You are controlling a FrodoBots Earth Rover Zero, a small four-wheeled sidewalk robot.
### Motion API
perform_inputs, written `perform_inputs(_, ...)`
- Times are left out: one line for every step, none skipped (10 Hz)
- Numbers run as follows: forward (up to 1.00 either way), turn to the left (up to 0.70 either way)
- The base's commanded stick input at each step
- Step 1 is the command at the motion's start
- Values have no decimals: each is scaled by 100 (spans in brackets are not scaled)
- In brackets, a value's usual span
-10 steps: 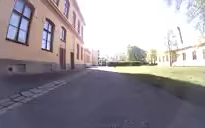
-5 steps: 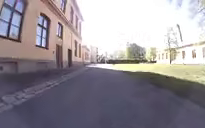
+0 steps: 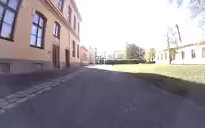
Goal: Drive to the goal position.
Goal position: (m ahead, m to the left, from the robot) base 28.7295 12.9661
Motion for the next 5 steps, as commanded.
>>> perform_inputs(100,0)
perform_inputs(100,0)
perform_inputs(100,0)
perform_inputs(100,0)
perform_inputs(100,0)
